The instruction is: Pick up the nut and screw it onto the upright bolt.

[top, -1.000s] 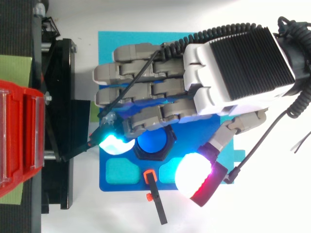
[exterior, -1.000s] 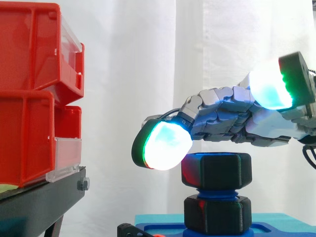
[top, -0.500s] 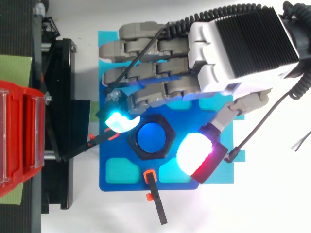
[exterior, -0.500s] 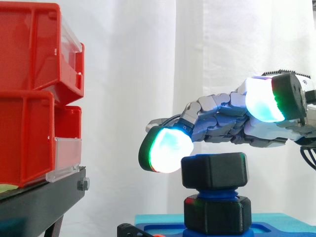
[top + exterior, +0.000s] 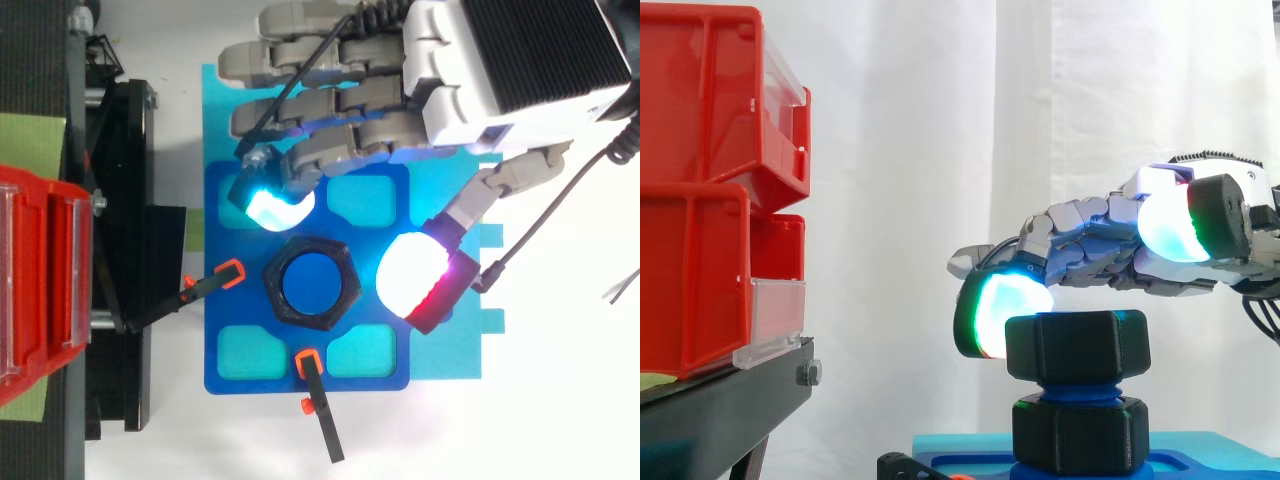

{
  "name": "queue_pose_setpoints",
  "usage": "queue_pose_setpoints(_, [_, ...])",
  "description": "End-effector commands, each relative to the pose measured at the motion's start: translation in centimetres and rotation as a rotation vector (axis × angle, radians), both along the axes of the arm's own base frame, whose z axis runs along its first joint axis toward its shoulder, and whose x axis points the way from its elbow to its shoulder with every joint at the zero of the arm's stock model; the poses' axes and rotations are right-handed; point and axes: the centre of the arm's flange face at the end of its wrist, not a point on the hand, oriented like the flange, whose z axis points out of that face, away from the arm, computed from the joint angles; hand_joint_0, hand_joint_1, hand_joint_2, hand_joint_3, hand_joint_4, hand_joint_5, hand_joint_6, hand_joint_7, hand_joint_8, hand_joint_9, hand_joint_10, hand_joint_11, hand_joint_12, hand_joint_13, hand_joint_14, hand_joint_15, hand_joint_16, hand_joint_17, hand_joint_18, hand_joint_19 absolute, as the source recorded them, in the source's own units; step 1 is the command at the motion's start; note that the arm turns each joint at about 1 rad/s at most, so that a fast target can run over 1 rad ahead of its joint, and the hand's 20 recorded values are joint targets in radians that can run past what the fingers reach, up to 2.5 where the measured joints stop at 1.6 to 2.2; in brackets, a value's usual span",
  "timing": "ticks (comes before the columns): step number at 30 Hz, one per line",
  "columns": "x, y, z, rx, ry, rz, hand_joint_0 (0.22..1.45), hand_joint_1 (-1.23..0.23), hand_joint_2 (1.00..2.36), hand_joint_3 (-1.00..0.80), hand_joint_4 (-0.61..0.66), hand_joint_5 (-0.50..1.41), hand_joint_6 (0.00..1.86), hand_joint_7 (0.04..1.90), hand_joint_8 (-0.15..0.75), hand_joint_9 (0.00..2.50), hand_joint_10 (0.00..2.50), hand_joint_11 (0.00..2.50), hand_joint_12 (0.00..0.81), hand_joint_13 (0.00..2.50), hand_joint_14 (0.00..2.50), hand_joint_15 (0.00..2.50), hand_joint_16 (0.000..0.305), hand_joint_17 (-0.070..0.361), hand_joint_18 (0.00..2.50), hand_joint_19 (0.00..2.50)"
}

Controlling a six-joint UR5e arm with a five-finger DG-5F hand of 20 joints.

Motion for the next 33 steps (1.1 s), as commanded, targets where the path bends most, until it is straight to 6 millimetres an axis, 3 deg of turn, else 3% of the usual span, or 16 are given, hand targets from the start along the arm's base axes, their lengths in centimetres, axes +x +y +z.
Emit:
queue_pose_setpoints(1, [-0.1, -0.5, 0.0, 0.000, 0.000, -0.002, 0.50, -0.20, 1.00, -0.50, 0.28, -0.05, 0.50, 0.97, 0.224, 0.46, 0.00, 0.00, 0.221, 0.17, 0.00, 0.00, 0.024, 0.053, 0.00, 0.00])
queue_pose_setpoints(12, [-0.1, -1.5, 0.9, -0.007, -0.014, 0.016, 0.51, -0.23, 1.00, -0.50, 0.19, 0.01, 0.50, 1.26, 0.234, 0.64, 0.00, 0.00, 0.195, 0.27, 0.00, 0.00, 0.019, 0.042, 0.00, 0.00])
queue_pose_setpoints(15, [0.1, -1.5, 1.5, -0.009, -0.026, 0.018, 0.50, -0.22, 1.00, -0.50, 0.27, -0.05, 0.50, 0.99, 0.223, 0.59, 0.00, 0.00, 0.218, 0.24, 0.00, 0.00, 0.021, 0.048, 0.00, 0.00])
queue_pose_setpoints(19, [0.8, -1.4, 3.0, -0.011, -0.057, 0.018, 0.47, -0.18, 1.00, -0.50, 0.22, -0.11, 0.50, 0.76, 0.194, 0.42, 0.00, 0.00, 0.264, 0.07, 0.00, 0.00, 0.030, 0.068, 0.00, 0.00])
queue_pose_setpoints(33, [1.7, 1.5, 3.5, -0.010, -0.072, 0.055, 0.46, -0.07, 1.00, -0.50, 0.18, -0.14, 0.50, 0.67, 0.176, 0.28, 0.00, 0.00, 0.281, 0.00, 0.00, 0.00, 0.036, 0.080, 0.00, 0.00])
